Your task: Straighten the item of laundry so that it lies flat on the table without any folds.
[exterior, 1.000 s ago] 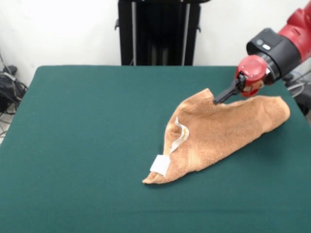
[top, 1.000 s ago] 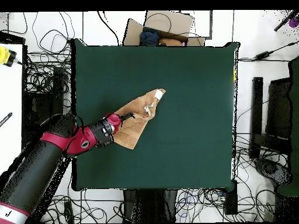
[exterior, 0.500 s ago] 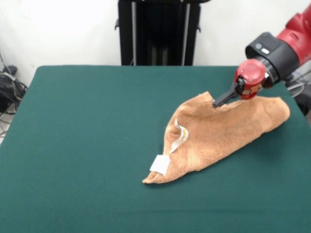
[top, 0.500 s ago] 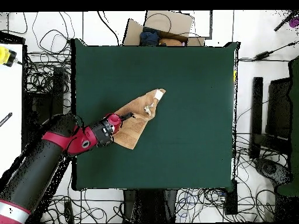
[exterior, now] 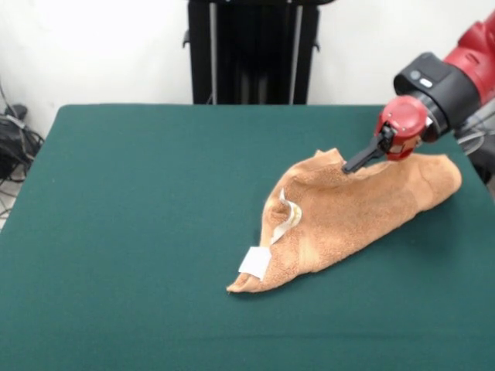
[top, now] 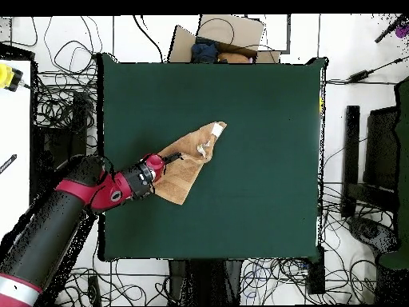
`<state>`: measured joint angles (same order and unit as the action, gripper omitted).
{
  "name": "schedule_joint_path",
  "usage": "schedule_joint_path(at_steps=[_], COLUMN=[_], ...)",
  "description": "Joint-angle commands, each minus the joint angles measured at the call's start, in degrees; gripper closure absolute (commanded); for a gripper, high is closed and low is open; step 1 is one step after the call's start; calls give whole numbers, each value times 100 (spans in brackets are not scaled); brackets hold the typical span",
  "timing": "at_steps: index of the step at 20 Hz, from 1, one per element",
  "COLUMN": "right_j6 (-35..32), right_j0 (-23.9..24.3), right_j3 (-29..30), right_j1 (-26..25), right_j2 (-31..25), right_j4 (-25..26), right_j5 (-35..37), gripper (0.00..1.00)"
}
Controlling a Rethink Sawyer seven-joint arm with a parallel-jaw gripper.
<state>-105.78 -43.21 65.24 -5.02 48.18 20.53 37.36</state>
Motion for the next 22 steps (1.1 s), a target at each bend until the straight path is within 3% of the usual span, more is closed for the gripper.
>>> schedule_joint_path(at_steps=[1, 5, 22], right_j6=[-270, -298, -474], right_j0=[188, 206, 261], right_j3=[-666, -951, -1233], right_j1=[-317, -448, -501], right_j2=[-976, -958, -1024], right_j4=[-260, -325, -451], right_j5=[569, 830, 1314], gripper=[100, 100, 100])
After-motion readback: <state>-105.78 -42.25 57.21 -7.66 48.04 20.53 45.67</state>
